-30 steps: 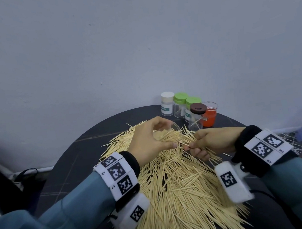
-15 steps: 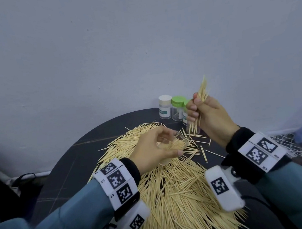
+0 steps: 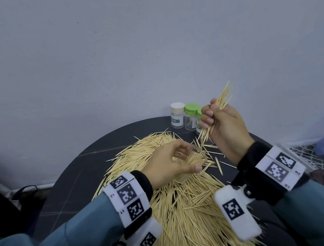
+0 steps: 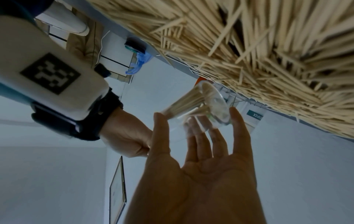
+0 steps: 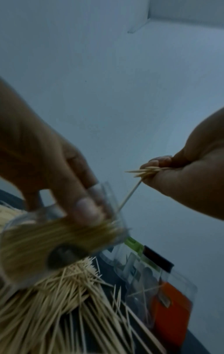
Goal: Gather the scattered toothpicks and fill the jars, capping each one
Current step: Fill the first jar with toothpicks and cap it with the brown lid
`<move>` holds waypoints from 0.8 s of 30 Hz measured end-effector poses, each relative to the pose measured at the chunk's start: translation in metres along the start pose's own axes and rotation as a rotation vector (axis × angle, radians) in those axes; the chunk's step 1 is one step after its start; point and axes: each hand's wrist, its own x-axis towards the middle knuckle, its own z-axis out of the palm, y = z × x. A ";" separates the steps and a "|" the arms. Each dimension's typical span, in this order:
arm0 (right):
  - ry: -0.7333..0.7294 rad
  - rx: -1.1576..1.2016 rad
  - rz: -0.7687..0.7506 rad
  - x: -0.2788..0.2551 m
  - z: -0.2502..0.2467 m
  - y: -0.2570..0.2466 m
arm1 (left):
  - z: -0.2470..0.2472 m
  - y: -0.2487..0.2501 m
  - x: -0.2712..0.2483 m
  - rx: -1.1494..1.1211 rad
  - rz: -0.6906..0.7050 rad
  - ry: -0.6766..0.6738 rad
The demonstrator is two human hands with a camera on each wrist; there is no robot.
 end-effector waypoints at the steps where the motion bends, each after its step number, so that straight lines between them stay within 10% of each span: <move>1: 0.002 -0.018 0.013 -0.001 -0.001 0.004 | 0.000 0.000 0.000 -0.012 0.002 0.006; 24: -0.095 -0.512 0.091 -0.015 -0.012 0.040 | -0.006 -0.010 0.009 -0.123 0.006 0.167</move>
